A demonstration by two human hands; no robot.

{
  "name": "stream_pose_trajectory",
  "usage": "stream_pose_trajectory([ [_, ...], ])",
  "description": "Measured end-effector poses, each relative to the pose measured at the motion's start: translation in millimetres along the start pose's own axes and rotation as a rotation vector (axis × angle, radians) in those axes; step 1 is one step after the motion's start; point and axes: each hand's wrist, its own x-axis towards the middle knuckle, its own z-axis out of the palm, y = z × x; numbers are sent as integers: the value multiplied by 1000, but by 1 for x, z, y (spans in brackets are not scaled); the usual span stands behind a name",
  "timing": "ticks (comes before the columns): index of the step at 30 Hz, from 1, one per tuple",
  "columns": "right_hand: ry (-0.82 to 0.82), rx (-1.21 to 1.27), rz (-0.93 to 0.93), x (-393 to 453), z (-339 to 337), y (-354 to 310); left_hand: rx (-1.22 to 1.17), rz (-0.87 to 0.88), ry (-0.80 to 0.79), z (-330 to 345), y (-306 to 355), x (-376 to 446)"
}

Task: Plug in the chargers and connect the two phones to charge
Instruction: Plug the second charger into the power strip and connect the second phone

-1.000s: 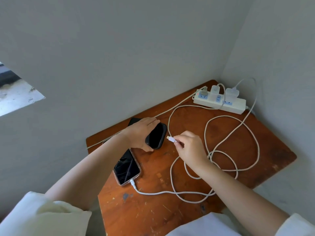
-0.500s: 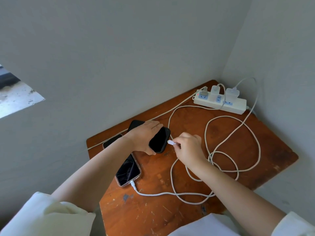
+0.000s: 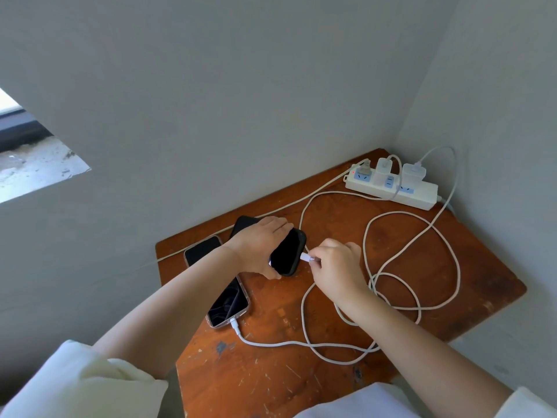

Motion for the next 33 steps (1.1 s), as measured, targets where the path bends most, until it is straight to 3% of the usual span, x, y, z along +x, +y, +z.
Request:
stream_pose_trajectory([
  [7,-22,-57,-71,-4,-5,5,19,13,15,6,5,0],
  [14,209,-47,-107,-22,0,-4,-3,17,2,7,11,-1],
  [23,226,-64,-225,-22,-3,8,-13,51,-33,9,15,0],
  [33,299,-3,-198,-31,9,12,-2,58,-31,9,21,0],
])
